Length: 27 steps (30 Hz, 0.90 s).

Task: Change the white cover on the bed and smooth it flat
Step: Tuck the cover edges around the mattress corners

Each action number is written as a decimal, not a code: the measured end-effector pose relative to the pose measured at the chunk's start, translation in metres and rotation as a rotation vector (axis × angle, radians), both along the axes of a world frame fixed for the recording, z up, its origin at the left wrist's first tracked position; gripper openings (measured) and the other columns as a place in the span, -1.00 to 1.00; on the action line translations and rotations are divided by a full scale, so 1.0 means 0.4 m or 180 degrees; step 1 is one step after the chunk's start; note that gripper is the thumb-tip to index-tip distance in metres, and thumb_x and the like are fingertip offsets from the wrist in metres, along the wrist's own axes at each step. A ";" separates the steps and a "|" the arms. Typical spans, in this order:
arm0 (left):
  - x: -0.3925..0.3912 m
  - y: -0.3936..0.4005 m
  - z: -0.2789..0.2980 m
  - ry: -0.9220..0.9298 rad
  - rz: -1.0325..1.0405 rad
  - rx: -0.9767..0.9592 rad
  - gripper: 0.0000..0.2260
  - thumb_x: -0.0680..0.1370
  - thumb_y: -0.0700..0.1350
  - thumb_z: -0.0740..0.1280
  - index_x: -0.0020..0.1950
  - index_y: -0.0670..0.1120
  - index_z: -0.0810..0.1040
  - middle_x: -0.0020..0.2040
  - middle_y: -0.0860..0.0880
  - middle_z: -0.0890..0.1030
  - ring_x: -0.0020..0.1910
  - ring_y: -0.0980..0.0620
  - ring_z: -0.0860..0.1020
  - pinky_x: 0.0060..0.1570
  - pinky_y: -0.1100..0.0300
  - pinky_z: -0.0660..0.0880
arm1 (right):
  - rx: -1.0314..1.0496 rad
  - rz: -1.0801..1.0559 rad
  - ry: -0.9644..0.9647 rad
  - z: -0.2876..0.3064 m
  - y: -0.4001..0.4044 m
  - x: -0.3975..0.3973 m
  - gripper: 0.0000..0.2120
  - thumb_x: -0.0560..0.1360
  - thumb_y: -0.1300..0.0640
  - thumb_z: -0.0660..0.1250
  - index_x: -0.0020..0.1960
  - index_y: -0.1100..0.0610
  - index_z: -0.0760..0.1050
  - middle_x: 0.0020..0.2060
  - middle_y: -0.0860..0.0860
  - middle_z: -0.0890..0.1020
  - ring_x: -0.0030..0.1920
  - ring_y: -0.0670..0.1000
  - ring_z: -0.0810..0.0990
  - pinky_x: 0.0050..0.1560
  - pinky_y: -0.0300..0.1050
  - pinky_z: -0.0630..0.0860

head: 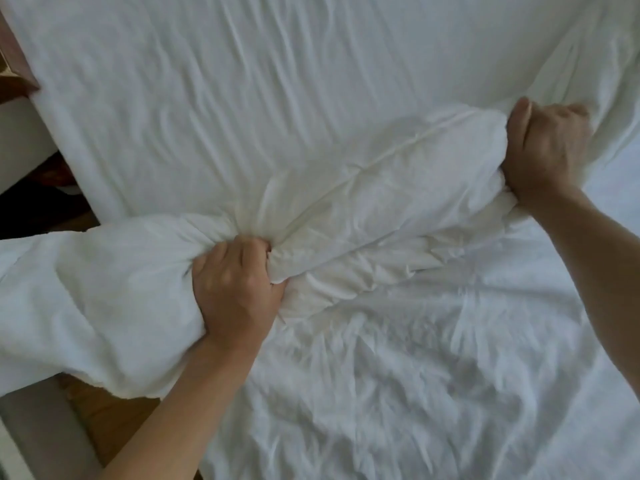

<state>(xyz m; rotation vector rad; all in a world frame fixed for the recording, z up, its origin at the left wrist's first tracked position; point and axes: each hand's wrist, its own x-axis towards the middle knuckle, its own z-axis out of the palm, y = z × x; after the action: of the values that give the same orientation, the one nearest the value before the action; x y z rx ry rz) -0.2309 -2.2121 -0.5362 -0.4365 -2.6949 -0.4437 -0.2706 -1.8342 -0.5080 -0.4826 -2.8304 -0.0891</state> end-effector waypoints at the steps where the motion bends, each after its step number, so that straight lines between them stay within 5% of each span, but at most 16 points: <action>1: 0.020 0.001 0.007 -0.0042 -0.0047 -0.0004 -0.72 0.60 -0.07 0.22 -0.28 -0.14 0.43 -0.42 -0.09 0.45 -0.42 -0.15 0.45 -0.29 0.05 0.22 | -0.0015 -0.0002 0.0083 -0.004 0.004 0.030 -0.62 0.61 0.13 -0.03 -0.37 0.15 0.27 -0.48 0.33 0.47 -0.48 0.23 0.41 -0.21 0.05 0.25; 5: 0.121 0.006 0.044 -0.0317 -0.0107 -0.0087 -0.78 0.37 -0.24 0.46 -0.33 -0.12 0.43 -0.45 -0.07 0.43 -0.48 -0.13 0.44 -0.36 0.06 0.24 | -0.0020 0.0102 0.0256 -0.003 0.021 0.161 -0.64 0.60 0.18 0.02 -0.37 0.11 0.23 -0.53 0.28 0.45 -0.53 0.20 0.39 -0.26 -0.06 0.15; 8: 0.257 0.018 0.060 -0.0566 -0.0366 -0.0172 -0.77 0.22 -0.31 0.43 -0.29 -0.10 0.43 -0.45 -0.09 0.43 -0.48 -0.15 0.44 -0.36 0.04 0.21 | 0.0077 -0.0014 0.0317 -0.007 0.033 0.269 -0.64 0.58 0.23 0.04 -0.40 0.13 0.24 -0.55 0.27 0.43 -0.55 0.18 0.38 -0.30 -0.07 0.15; 11: 0.392 0.020 0.051 -0.0823 -0.0722 -0.0170 -0.79 0.24 -0.24 0.25 -0.19 -0.04 0.33 -0.45 -0.08 0.45 -0.50 -0.13 0.47 -0.33 0.07 0.21 | 0.0066 -0.0350 0.0272 -0.026 0.042 0.395 -0.59 0.58 0.24 0.03 -0.43 0.24 0.37 -0.54 0.25 0.46 -0.55 0.19 0.41 -0.32 -0.03 0.24; 18: 0.516 0.033 0.073 -0.0749 -0.1332 0.0271 -0.83 0.44 -0.10 0.36 -0.06 -0.06 0.39 -0.30 -0.07 0.55 -0.39 -0.09 0.51 -0.29 0.13 0.35 | 0.0028 -0.0740 0.0324 -0.045 0.031 0.484 -0.56 0.59 0.18 0.02 -0.43 0.19 0.40 -0.54 0.16 0.48 -0.50 0.14 0.43 -0.22 -0.03 0.29; 22: 0.428 0.131 0.173 -0.0572 -0.1320 0.0802 -0.74 0.43 -0.12 0.40 0.06 -0.12 0.44 0.02 -0.09 0.55 -0.11 -0.11 0.51 -0.09 0.05 0.41 | -0.0037 -0.0844 0.0379 -0.053 0.023 0.483 -0.57 0.59 0.18 0.03 -0.42 0.18 0.39 -0.52 0.15 0.49 -0.48 0.13 0.44 -0.20 -0.04 0.25; 27: 0.185 0.206 0.192 -0.1140 -0.0349 0.0094 -0.65 0.55 0.08 0.23 0.17 -0.15 0.53 0.12 -0.16 0.60 0.12 -0.21 0.53 0.30 -0.14 0.29 | -0.0197 -0.0788 0.0233 -0.032 0.013 0.485 -0.62 0.59 0.14 0.01 -0.37 0.13 0.35 -0.46 0.14 0.52 -0.40 0.15 0.46 -0.18 -0.06 0.23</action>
<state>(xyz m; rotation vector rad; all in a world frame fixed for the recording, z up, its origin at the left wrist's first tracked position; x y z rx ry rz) -0.1569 -2.1298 -0.4592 -0.5432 -3.0120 -0.6463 -0.0765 -1.8290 -0.5207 -0.8311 -2.6957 -0.0310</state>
